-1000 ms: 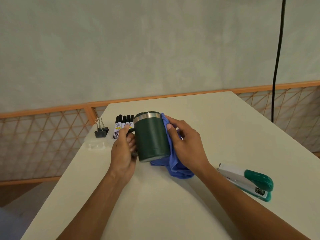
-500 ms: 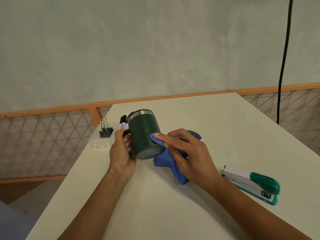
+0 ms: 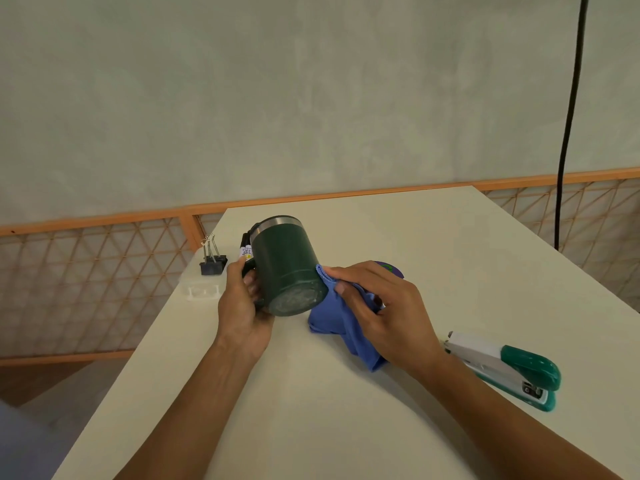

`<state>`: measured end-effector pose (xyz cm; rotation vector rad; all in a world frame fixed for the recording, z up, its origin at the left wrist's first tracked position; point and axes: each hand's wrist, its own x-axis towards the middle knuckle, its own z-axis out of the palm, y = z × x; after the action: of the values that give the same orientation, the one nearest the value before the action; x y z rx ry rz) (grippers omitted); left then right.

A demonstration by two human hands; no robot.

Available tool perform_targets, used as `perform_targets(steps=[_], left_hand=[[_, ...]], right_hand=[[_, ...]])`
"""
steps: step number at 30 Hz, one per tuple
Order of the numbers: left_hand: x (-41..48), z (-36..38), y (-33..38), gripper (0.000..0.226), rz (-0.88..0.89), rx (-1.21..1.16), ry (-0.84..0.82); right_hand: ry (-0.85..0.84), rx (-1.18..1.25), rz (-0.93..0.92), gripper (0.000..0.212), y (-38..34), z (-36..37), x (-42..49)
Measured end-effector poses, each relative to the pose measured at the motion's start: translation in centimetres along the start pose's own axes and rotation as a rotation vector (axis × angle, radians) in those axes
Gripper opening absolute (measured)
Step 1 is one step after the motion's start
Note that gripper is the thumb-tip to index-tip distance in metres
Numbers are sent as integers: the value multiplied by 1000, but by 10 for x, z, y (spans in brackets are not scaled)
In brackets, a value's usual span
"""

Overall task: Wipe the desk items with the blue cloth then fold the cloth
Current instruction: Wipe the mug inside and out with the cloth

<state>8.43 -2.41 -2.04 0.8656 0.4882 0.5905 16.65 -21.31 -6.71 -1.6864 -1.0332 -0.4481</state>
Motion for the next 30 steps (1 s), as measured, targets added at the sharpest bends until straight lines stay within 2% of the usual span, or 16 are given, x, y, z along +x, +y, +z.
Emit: perform_targets(steps=[4,8,11,14,17,20,25,30], left_hand=[[3,-3,2,67,5,-22,-3],[5,-6,1,55,3,-55,16],[6,-6,0,55,9,-27,31],[6,-5,0,64,20,-18,7],[7,-5,-2,58,41,9,9],[8,-5,-3,36,58,81,12],[9,-4,-9,41,69,177,30],[6,0,-9,41,153,272,0]], right_hand=[[8,-33,28,27,5,2,-2],[4,-56,39,24,7,4,-4],[-17,-92,49,24,8,5,-6],[-19,-59,86,24,7,5,-5],[-4,-13,103,26,2,2,-1],[3,11,57,28,-5,0,2],[16,-75,-46,32,-4,2,1],[24,-142,-123,36,-2,2,0]])
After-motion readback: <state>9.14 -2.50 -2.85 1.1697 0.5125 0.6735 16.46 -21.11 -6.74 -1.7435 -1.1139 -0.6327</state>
